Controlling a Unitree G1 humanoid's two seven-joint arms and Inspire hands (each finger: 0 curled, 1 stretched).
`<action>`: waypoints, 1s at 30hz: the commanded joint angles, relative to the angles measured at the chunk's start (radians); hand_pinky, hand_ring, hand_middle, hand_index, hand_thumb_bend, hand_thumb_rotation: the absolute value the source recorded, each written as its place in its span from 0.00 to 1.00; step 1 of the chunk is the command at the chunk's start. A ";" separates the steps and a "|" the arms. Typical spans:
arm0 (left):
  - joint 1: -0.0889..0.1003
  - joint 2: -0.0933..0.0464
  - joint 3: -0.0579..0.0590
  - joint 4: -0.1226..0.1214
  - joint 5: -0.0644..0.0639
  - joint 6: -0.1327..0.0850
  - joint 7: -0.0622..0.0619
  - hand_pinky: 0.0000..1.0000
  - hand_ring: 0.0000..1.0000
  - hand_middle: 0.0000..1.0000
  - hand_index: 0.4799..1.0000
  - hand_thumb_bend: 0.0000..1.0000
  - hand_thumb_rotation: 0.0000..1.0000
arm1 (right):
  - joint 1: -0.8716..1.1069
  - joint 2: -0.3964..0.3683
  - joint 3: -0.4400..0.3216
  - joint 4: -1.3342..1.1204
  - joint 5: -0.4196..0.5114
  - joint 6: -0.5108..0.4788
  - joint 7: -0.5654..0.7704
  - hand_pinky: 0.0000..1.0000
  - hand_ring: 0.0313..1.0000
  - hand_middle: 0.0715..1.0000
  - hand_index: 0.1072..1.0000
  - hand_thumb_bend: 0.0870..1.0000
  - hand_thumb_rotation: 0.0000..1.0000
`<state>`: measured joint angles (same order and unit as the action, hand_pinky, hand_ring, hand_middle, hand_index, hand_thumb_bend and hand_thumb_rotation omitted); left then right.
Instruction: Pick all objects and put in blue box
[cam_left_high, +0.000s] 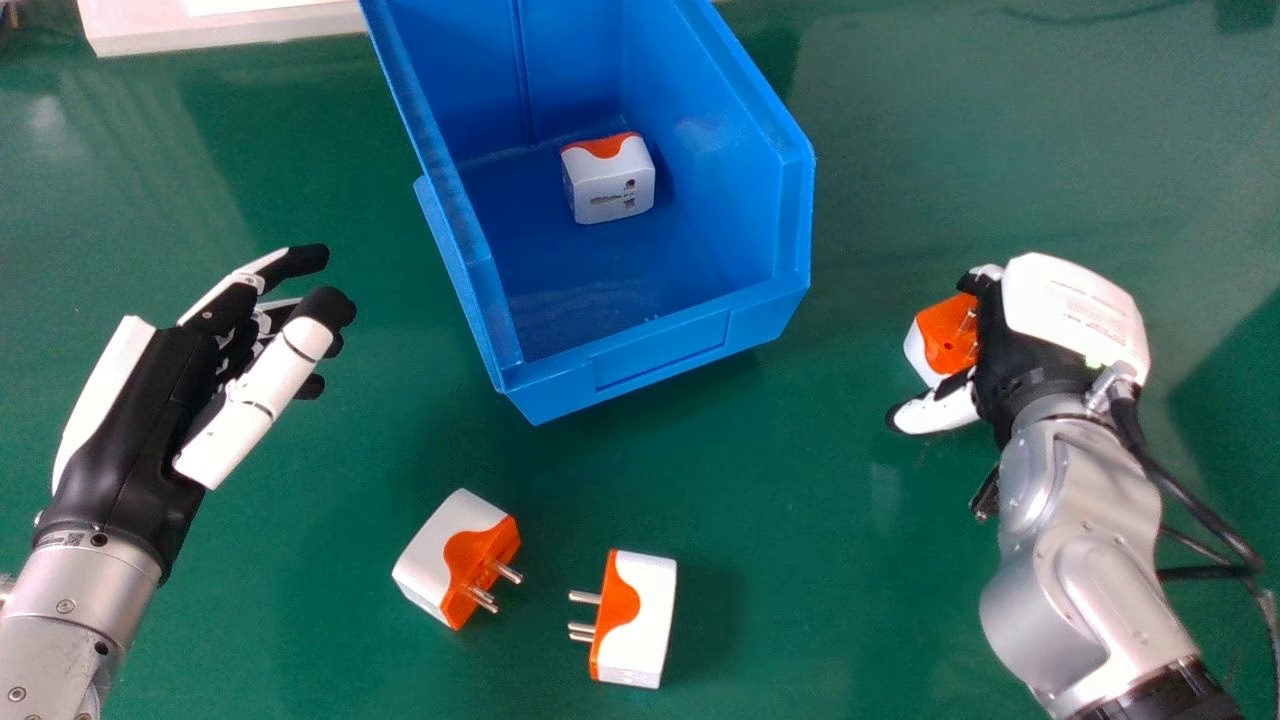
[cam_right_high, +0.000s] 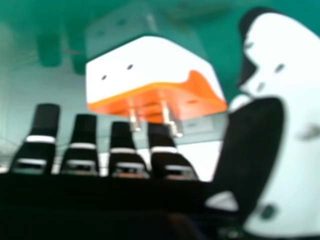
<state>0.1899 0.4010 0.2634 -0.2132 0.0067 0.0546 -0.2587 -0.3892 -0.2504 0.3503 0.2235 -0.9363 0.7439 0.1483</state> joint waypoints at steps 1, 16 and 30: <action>0.004 0.006 0.016 -0.029 -0.008 -0.005 0.004 0.68 0.75 0.78 0.73 0.63 0.83 | -0.036 -0.018 0.004 0.004 0.001 0.009 0.008 0.78 0.87 0.90 0.83 0.47 0.22; 0.015 0.009 0.024 -0.034 -0.017 -0.018 -0.002 0.69 0.75 0.77 0.74 0.63 0.84 | -0.044 -0.042 0.021 0.019 0.004 0.011 0.031 0.79 0.88 0.91 0.82 0.48 0.24; 0.012 0.008 0.028 -0.028 -0.015 -0.023 -0.002 0.69 0.75 0.78 0.74 0.64 0.84 | -0.054 -0.058 0.031 0.050 0.022 0.000 0.036 0.79 0.90 0.91 0.83 0.46 0.20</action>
<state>0.2034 0.4011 0.2794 -0.2247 0.0009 0.0527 -0.2597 -0.4159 -0.2880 0.3774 0.2712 -0.9146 0.7465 0.1823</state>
